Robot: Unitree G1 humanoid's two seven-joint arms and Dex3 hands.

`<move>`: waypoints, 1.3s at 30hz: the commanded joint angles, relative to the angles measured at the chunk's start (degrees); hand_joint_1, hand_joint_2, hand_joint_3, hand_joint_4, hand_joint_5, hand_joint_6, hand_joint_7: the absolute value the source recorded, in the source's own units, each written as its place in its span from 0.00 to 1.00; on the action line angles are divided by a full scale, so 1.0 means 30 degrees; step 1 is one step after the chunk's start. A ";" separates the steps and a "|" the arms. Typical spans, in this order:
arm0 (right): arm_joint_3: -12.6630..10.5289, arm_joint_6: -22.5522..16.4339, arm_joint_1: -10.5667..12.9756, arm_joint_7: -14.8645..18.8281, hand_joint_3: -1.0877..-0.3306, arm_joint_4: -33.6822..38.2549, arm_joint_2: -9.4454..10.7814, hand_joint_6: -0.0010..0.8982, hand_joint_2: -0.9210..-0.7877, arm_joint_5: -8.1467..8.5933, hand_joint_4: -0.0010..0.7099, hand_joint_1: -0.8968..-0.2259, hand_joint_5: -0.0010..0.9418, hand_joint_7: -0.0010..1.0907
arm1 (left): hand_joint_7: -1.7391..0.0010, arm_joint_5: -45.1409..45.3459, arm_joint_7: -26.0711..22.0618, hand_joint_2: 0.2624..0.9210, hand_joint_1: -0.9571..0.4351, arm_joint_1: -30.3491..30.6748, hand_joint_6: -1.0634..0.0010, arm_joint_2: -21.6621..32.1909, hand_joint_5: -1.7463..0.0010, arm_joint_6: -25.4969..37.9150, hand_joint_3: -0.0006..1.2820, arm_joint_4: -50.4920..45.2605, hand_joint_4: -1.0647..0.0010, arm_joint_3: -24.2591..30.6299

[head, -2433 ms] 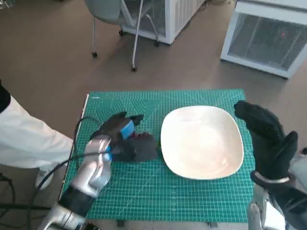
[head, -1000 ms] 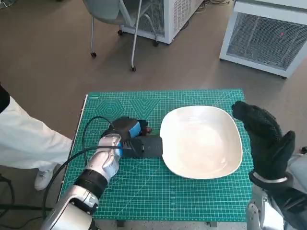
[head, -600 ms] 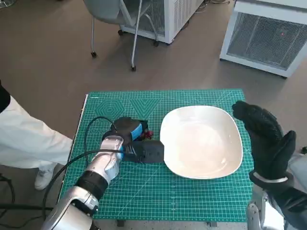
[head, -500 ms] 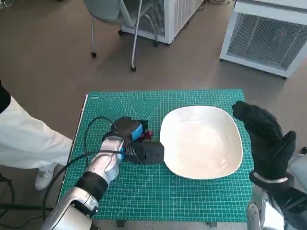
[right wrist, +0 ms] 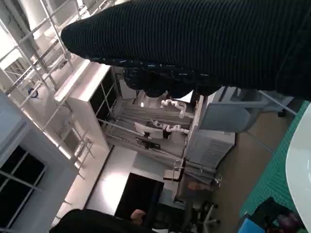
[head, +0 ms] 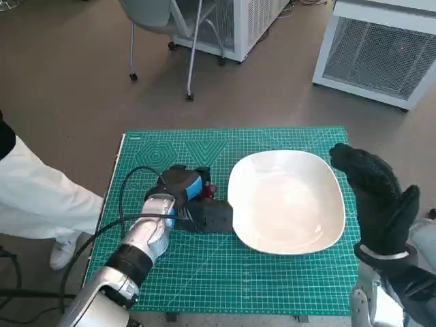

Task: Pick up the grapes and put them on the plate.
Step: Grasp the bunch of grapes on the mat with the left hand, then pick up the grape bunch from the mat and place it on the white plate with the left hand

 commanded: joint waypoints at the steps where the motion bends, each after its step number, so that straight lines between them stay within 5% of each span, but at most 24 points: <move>1: -0.0030 0.0029 0.0156 0.0104 0.70 0.0254 -0.0122 0.30 0.00 -0.0060 0.89 0.64 0.00 0.63 | 0.13 -0.0228 -0.0005 1.00 0.69 0.0100 0.71 0.0125 0.11 0.0023 0.29 -0.0261 0.71 0.0184; 12: -0.0068 -0.0090 0.0107 0.0082 0.70 0.0342 -0.0141 0.30 0.00 -0.0062 0.89 0.64 0.00 0.63 | 0.11 -0.0436 -0.0679 1.00 0.69 0.0179 0.73 0.0629 0.10 0.0183 0.31 -0.1618 0.73 0.0442; 25: -0.0084 -0.0086 0.0067 0.0114 0.70 0.0447 -0.0144 0.30 0.00 0.0018 0.89 0.64 0.00 0.63 | 0.17 -0.0375 -0.3793 0.99 0.69 0.1847 0.64 0.2466 0.15 0.2211 0.25 -0.9455 0.65 0.1625; 33: -0.0100 -0.0077 -0.0104 0.0191 0.70 0.0593 -0.0138 0.31 0.00 0.0144 0.89 0.64 0.00 0.63 | 0.40 0.0191 -0.4940 0.63 0.69 0.3511 0.36 0.3717 0.08 0.3304 0.46 -1.6131 0.55 0.2802; 39: -0.0100 -0.0193 -0.0209 0.0210 0.70 0.0759 -0.0106 0.31 0.00 0.0142 0.89 0.64 0.00 0.63 | 0.28 0.0369 -0.5395 0.63 0.69 0.4337 0.43 0.4217 0.20 0.3486 0.45 -1.9819 0.47 0.3750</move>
